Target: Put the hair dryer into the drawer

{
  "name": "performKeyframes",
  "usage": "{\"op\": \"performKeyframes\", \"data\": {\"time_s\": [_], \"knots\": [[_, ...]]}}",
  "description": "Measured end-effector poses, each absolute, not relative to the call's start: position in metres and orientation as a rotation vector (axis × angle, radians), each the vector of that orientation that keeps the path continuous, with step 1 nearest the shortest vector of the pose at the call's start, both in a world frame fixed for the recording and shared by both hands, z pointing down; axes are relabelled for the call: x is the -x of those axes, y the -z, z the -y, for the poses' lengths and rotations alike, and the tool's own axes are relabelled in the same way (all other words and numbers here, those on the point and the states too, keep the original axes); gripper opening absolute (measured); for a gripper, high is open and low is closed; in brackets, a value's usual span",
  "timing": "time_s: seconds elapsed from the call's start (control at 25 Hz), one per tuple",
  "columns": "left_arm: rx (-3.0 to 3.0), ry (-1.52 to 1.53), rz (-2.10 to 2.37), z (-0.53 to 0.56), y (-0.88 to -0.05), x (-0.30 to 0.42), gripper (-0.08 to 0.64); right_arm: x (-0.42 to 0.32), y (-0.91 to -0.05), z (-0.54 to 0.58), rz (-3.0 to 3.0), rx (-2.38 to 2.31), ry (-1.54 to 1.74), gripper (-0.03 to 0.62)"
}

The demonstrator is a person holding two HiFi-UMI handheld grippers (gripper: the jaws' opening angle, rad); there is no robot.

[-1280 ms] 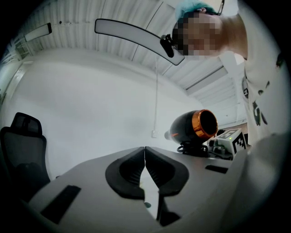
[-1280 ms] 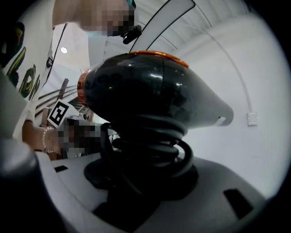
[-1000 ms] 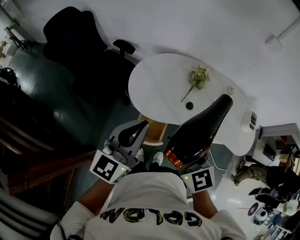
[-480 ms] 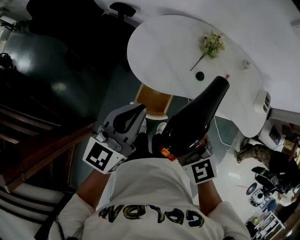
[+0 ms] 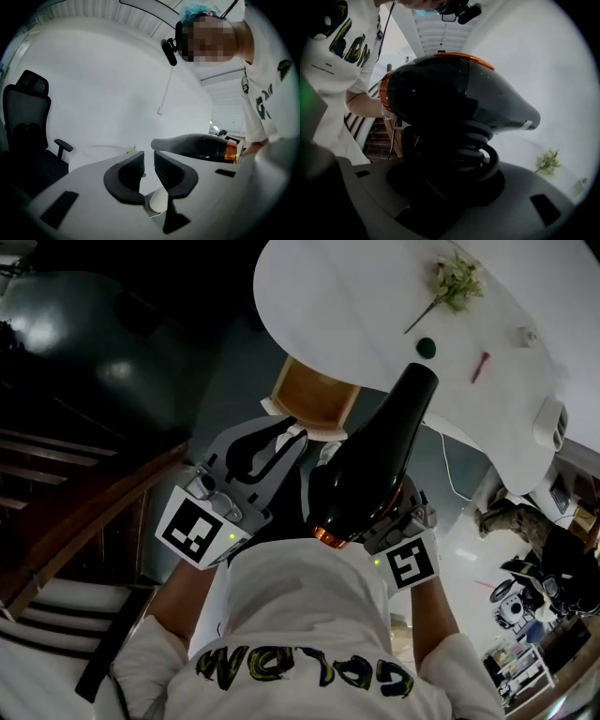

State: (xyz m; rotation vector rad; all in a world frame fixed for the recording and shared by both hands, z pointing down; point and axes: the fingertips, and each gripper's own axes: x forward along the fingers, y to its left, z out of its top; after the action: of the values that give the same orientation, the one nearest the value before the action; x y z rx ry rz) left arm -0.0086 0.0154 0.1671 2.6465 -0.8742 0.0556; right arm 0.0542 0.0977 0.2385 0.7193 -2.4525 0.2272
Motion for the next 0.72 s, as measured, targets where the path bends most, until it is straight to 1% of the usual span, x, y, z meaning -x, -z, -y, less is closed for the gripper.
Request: {"op": "performKeyframes", "data": {"time_s": [0.12,0.36,0.72], "knots": [[-2.609,-0.078,0.837,-0.020,-0.186,0.010,0.091,-0.047,-0.260,-0.110,2.439,-0.626,-0.264,0.239],[-2.565,-0.075,0.814,-0.021,-0.220,0.012,0.100,-0.040,-0.298,-0.131,2.414,-0.496,-0.337,0.239],[-2.501,-0.135,0.776,-0.032,-0.270,0.016,0.103,-0.031,-0.350,-0.154,2.374,-0.351,-0.423,0.239]]}}
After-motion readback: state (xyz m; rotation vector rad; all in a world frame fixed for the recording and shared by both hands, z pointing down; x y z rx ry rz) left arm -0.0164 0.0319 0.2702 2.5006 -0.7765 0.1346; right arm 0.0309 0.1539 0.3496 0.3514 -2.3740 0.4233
